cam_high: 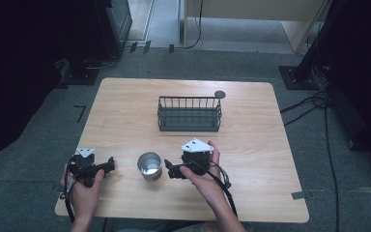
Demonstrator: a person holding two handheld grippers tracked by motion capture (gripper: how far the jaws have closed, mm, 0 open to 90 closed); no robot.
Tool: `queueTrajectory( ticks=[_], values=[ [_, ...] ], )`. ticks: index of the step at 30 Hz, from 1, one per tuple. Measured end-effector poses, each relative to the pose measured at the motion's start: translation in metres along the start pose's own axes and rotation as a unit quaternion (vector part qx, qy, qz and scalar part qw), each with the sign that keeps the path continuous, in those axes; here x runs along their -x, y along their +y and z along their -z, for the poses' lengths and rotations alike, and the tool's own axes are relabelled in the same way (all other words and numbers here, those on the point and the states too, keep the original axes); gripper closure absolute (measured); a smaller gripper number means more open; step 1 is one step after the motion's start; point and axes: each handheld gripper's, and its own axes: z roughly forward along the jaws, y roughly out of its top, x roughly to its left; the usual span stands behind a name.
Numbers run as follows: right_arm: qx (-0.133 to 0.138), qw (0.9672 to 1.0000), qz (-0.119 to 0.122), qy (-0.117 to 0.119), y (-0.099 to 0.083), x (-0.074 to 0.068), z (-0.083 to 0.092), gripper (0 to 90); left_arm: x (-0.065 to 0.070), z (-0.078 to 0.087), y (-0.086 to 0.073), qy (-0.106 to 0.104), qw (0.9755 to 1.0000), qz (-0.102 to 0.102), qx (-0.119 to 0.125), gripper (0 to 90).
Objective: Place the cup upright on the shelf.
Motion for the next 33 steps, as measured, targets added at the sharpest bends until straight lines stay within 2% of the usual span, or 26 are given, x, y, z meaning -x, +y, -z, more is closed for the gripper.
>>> queueTrajectory(
  ticks=[5, 6, 8, 10, 12, 17, 20, 28, 33],
  values=[
    [0.001, 0.9999, 0.007, 0.015, 0.000, -0.009, -0.003, 0.4, 0.000, 0.000, 0.000, 0.000, 1.0000, 0.000, 0.000, 0.0],
    [-0.001, 0.9996, 0.011, 0.028, 0.000, -0.014, -0.005, 0.0, 0.000, 0.000, 0.000, 0.000, 1.0000, 0.000, 0.000, 0.0],
    [0.000, 0.9995, 0.013, 0.030, 0.000, -0.016, -0.005, 0.0, 0.000, 0.000, 0.000, 0.000, 1.0000, 0.000, 0.000, 0.0],
    [0.000, 0.9989, 0.018, 0.044, 0.000, -0.024, -0.009, 0.0, 0.000, 0.000, 0.000, 0.000, 1.0000, 0.000, 0.000, 0.0],
    [0.000, 0.9987, 0.020, 0.047, 0.000, -0.025, -0.010, 0.0, 0.000, 0.000, 0.000, 0.000, 1.0000, 0.000, 0.000, 0.0],
    [0.002, 0.9977, 0.037, 0.057, -0.001, -0.040, -0.019, 0.0, 0.000, 0.000, 0.000, 0.000, 1.0000, 0.000, 0.000, 0.0],
    [0.000, 0.9972, 0.038, 0.064, -0.003, -0.046, -0.025, 0.0, 0.000, 0.000, 0.000, 0.000, 1.0000, 0.001, 0.001, 0.0],
    [-0.019, 0.9964, 0.048, 0.067, -0.009, -0.056, -0.045, 0.0, 0.000, 0.000, 0.000, 0.000, 1.0000, 0.001, 0.001, 0.0],
    [-0.034, 0.9963, 0.050, 0.061, -0.014, -0.059, -0.057, 0.0, 0.000, 0.000, 0.000, 0.000, 1.0000, 0.001, 0.001, 0.0]
  ],
)
